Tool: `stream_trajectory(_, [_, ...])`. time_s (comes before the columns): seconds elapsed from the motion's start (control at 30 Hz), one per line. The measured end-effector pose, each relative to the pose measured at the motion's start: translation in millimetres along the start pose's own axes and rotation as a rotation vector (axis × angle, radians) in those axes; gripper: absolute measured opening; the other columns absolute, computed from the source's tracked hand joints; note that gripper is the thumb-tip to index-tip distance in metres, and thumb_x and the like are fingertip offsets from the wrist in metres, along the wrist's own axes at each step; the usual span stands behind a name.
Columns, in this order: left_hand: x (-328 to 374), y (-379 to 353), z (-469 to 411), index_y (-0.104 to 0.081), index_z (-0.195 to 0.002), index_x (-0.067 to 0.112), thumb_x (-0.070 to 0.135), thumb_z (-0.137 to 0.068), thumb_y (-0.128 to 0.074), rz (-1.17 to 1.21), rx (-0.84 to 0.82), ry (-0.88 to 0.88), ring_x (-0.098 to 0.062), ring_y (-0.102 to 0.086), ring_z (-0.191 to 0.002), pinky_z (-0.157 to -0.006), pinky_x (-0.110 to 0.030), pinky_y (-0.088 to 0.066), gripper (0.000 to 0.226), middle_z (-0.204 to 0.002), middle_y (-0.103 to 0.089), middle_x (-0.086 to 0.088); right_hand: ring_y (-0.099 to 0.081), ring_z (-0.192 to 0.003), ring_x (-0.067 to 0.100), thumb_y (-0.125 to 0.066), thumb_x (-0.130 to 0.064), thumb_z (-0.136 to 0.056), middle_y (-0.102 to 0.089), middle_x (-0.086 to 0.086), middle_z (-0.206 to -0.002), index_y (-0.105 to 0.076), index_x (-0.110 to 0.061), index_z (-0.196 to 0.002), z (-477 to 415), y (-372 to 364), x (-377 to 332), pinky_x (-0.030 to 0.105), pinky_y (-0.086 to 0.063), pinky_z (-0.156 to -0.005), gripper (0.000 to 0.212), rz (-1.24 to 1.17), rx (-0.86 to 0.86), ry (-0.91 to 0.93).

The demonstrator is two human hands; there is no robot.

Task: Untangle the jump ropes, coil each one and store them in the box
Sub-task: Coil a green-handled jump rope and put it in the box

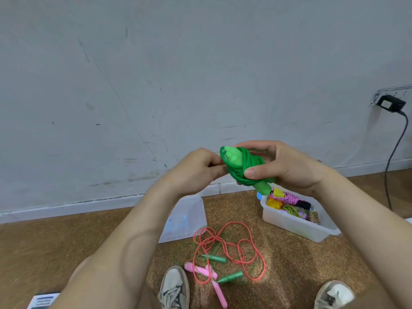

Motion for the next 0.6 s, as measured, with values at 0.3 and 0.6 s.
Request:
stream_trajectory(0.3, [15.8, 6.4, 5.4, -0.058, -0.082, 0.018, 0.027, -0.099, -0.045, -0.636, 0.203, -0.235, -0.027, -0.051, -0.071, -0.06, -0.035, -0.033, 0.023, -0.071, -0.054, -0.002, -0.065, -0.078, 0.015, -0.08, -0.002, -0.071, -0.072, 0.008, -0.094, -0.064, -0.019, -0.116, -0.4, 0.3, -3.9, 0.026, -0.054, -0.073, 0.05, 0.178, 0.296, -0.04])
stream_trajectory(0.6, [18.7, 5.8, 9.5, -0.068, -0.089, 0.024, 0.01, -0.083, -0.069, 0.327, 0.421, -0.091, -0.021, -0.067, -0.057, -0.058, -0.031, -0.056, 0.016, -0.061, -0.066, -0.015, -0.06, -0.065, 0.015, -0.084, -0.009, -0.069, -0.071, 0.015, -0.092, -0.065, -0.022, -0.111, -3.7, 0.7, -1.7, 0.024, -0.05, -0.057, 0.048, 0.258, 0.43, -0.002])
Point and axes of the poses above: each hand's wrist, its own z-axis away from the middle knuckle, its own y-axis out of the back of the hand, x = y × z, the point moved 2 cm from there along -z, towards the middle knuckle
